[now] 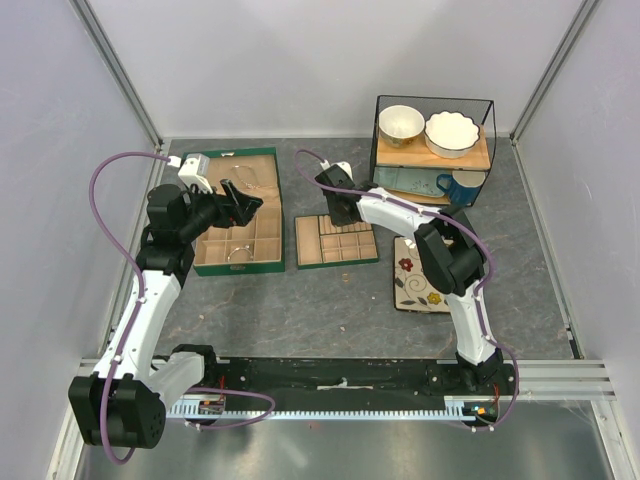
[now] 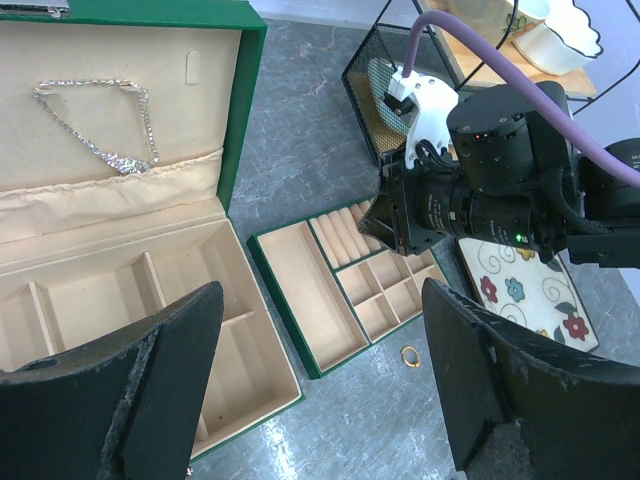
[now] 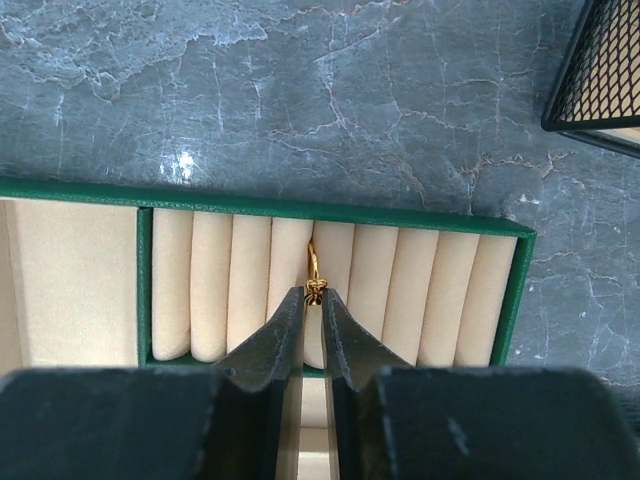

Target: Organize the mixed jewelry

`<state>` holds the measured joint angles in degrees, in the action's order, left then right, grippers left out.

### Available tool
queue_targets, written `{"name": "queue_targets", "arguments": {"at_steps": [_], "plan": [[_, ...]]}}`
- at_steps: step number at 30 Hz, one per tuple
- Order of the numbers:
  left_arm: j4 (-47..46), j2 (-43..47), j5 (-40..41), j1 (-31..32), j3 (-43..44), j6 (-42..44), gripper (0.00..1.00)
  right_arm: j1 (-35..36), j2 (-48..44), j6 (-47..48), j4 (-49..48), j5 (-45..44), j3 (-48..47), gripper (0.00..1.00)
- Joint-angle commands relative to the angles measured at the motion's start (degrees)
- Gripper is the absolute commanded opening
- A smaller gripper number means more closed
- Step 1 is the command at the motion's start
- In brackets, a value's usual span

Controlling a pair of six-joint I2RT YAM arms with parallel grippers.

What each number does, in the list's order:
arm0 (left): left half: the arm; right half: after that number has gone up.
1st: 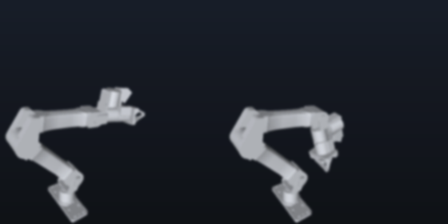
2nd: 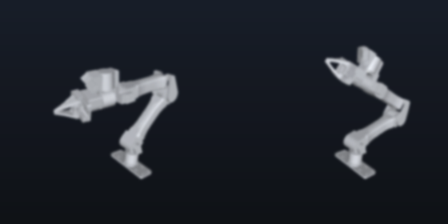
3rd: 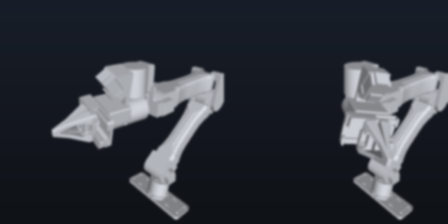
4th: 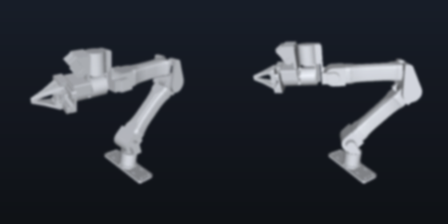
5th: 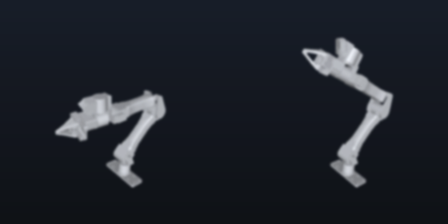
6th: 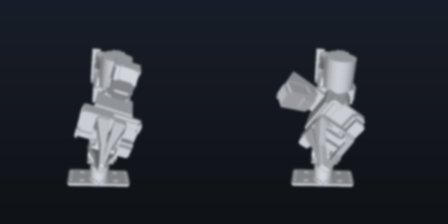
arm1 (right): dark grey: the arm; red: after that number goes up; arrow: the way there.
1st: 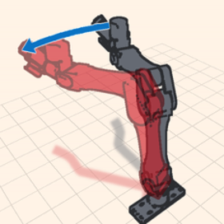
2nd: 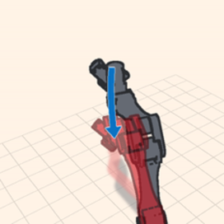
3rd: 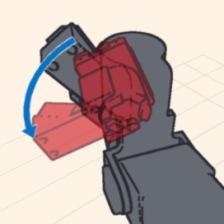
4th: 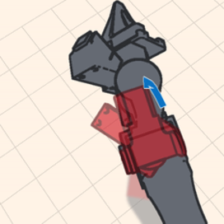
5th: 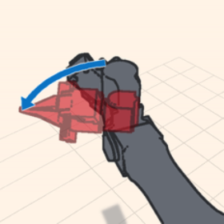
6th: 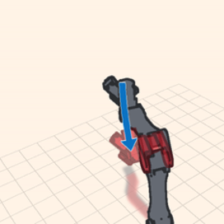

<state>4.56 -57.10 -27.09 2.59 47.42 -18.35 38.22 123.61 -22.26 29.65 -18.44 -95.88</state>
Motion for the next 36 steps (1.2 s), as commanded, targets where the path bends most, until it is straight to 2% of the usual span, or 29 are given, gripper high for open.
{"name": "queue_targets", "arguments": {"at_steps": [1, 14, 36], "plan": [[-2.54, 0.94, -0.33, -0.30, -0.13, 1.21, 0.87, -0.34, 0.31, 0.29, -0.29, -0.99, -2.74, 0.16], [-2.54, 1.03, -0.59, -0.30, -0.13, 1.30, 0.87, -0.69, 2.86, 1.26, 0.94, -0.99, -5.99, 0.13], [-2.54, 1.03, -0.68, -0.30, -0.13, 1.30, 0.87, -0.69, 3.92, 1.70, 1.20, -0.28, -4.50, 0.13]]}}
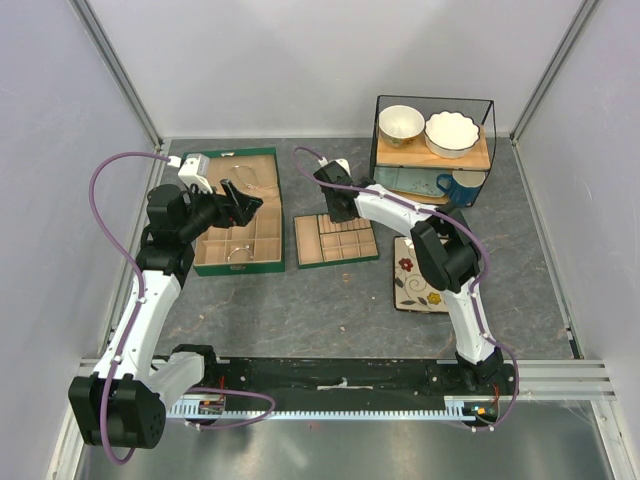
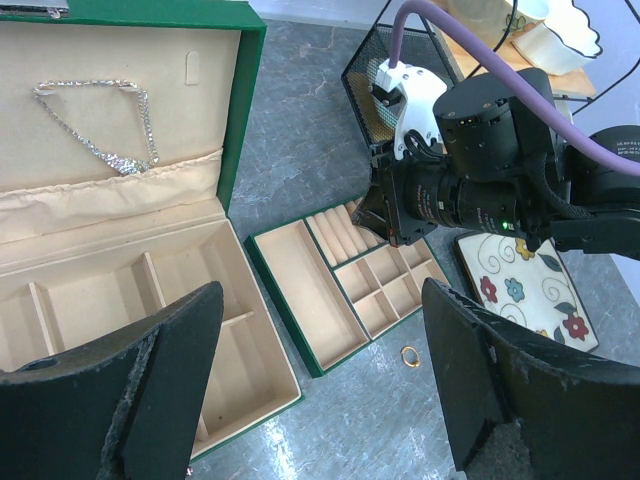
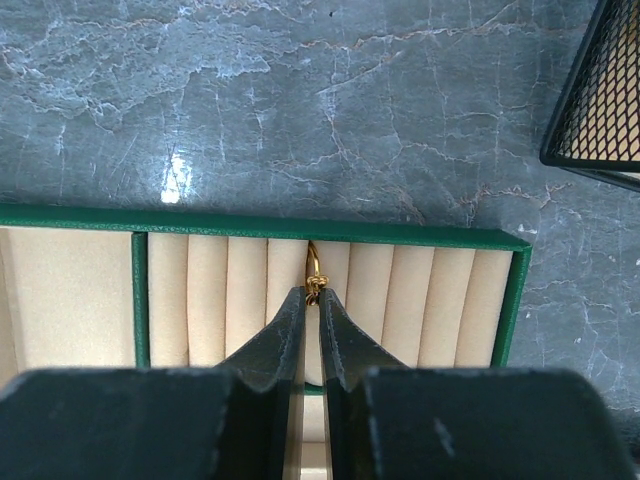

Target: Organize the mixed jewelry

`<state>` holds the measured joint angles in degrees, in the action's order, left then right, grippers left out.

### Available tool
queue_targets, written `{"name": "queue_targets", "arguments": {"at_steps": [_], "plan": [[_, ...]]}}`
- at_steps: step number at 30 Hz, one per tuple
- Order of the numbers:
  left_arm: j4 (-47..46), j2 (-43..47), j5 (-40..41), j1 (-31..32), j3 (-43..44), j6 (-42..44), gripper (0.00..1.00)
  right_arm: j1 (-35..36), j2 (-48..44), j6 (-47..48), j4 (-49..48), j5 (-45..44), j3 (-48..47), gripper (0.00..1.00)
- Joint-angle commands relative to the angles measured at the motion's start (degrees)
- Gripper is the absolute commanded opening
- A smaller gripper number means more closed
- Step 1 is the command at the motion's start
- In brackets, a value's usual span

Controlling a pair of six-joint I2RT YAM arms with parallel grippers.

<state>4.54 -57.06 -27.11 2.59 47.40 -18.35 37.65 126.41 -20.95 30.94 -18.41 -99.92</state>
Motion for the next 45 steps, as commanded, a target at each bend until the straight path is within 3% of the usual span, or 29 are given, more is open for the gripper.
{"name": "queue_targets", "arguments": {"at_steps": [1, 19, 30, 45], "plan": [[-2.43, 0.98, -0.66, -0.30, -0.20, 1.30, 0.87, -0.12, 1.03, 0.38, -0.09, -0.31, -0.37, 0.13], [-2.51, 1.51, -0.57, -0.31, -0.55, 1.39, 0.87, 0.58, 2.26, 1.44, -0.62, 0.31, 0.34, 0.14], [-2.51, 1.86, -0.48, -0.30, -0.55, 1.47, 0.87, 0.76, 1.74, 1.70, -0.62, 0.92, 0.95, 0.26], [-2.60, 2.04, -0.31, -0.30, -0.64, 1.83, 0.88, 0.85, -6.78, 2.14, -0.26, 2.24, 1.22, 0.36]]}}
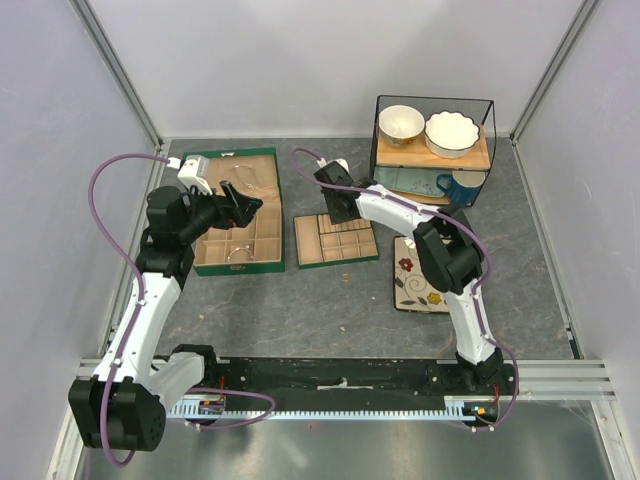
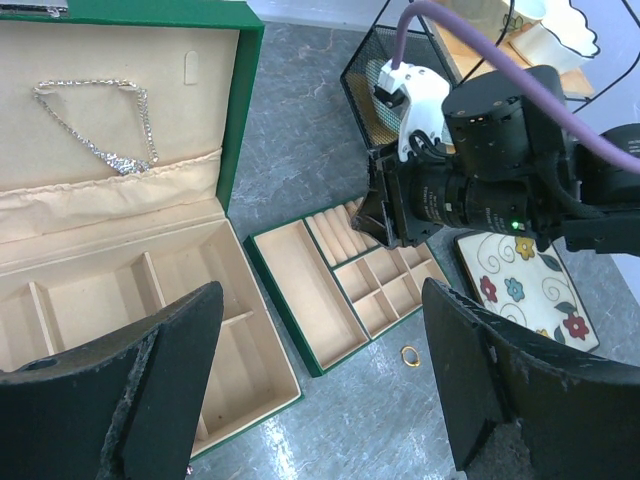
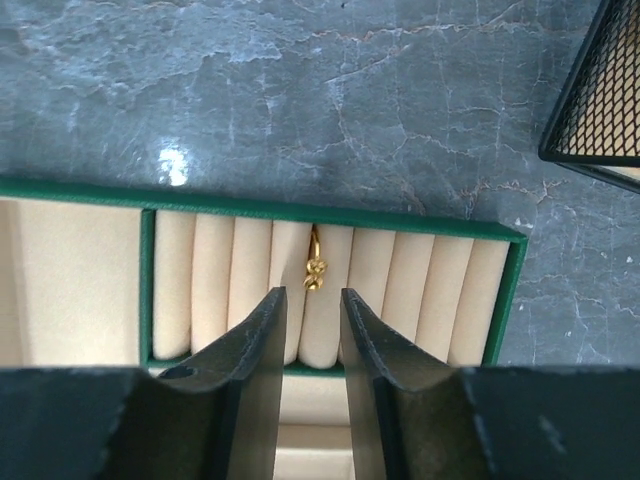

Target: Organize the mixed jewelry

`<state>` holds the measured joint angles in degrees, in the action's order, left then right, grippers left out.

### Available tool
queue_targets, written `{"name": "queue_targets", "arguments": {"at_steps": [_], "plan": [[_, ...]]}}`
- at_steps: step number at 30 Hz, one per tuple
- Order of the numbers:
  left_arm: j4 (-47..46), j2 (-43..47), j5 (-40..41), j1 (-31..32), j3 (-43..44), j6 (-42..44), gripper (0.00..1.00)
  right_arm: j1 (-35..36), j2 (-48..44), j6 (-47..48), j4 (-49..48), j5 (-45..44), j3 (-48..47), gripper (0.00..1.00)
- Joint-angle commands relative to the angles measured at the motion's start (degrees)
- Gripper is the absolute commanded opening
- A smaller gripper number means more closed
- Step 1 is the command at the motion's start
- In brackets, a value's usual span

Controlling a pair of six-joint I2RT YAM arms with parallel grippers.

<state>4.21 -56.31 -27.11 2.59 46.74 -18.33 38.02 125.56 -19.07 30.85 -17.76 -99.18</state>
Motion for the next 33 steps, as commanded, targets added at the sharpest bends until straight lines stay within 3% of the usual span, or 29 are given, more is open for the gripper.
{"name": "queue_targets", "arguments": {"at_steps": [1, 10, 16, 25, 33], "plan": [[-2.27, 1.29, -0.31, -0.30, 0.10, 1.80, 0.88, 0.39, -7.24, 0.26, -0.18, 1.59, 0.56, 0.38], [-1.75, 1.47, -0.31, -0.39, 0.46, 3.65, 0.88, 0.39, -15.68, 5.62, 1.05, 6.24, 4.16, 0.51], [-1.31, 1.47, -1.18, -0.30, 0.63, 5.40, 0.89, 0.39, -21.31, 12.11, 2.20, 13.62, 13.73, 0.53], [0.27, 2.52, 0.48, -0.57, 1.07, 8.74, 0.89, 0.83, -33.97, 20.37, -5.36, 20.83, 35.96, 0.52], [0.62, 3.67, 3.29, -2.15, 0.72, 9.36, 0.88, 1.53, -33.19, 20.66, -10.54, 26.37, 39.94, 0.47]]}}
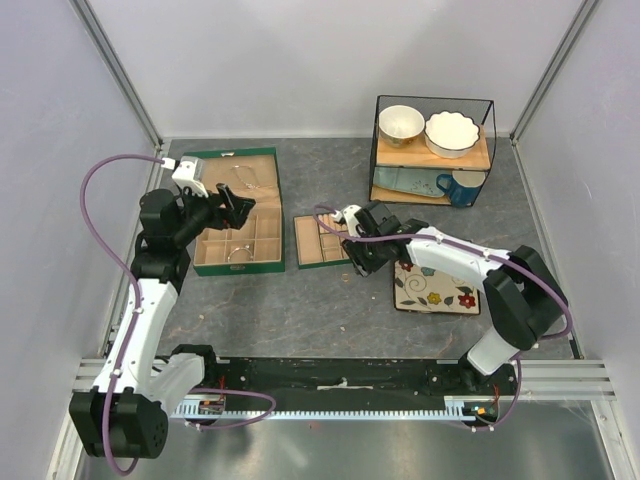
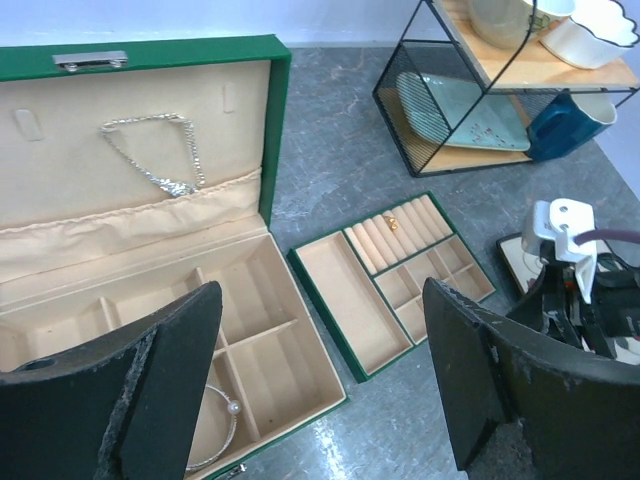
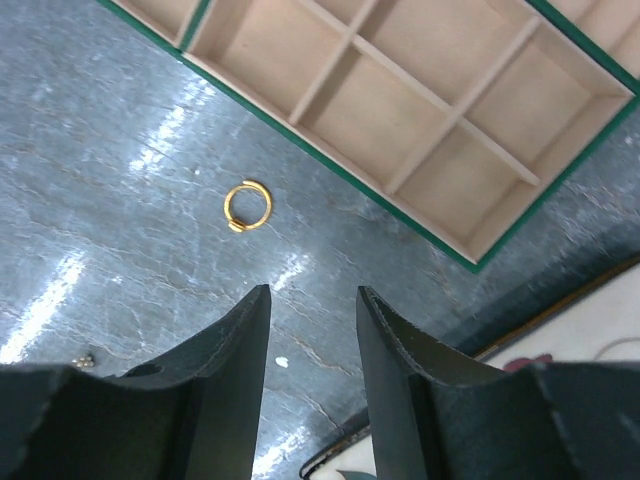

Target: Organize the mixed jewelry

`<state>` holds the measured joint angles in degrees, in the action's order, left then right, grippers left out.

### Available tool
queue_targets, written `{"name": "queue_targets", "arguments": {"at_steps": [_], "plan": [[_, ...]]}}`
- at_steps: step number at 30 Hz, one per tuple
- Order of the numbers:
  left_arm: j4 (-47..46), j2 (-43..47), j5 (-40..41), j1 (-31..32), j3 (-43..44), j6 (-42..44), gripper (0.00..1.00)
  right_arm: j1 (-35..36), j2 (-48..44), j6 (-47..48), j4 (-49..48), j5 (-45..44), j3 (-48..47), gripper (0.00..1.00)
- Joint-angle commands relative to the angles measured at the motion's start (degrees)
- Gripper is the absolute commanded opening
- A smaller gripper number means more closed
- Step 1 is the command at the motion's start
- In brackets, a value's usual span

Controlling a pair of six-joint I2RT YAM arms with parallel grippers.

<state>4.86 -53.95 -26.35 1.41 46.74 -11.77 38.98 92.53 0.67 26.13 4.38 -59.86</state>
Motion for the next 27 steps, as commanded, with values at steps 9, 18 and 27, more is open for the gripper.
{"name": "queue_targets", "arguments": {"at_steps": [9, 18, 27], "plan": [[-0.29, 1.48, 3.15, -1.32, 0.63, 3.42, 0.88, 2.50, 3.71, 2.32, -8.64, 6.95, -0.44, 0.46], [-0.29, 1.48, 3.23, -1.32, 0.46, 3.86, 0.88, 5.05, 4.32, 12.95, -6.18, 7.39, -2.46, 0.46], [-0.20, 1.40, 3.23, -1.32, 0.72, 4.04, 0.88, 5.49, 6.34, 27.18, -0.56, 7.66, -6.06, 0.45]]}}
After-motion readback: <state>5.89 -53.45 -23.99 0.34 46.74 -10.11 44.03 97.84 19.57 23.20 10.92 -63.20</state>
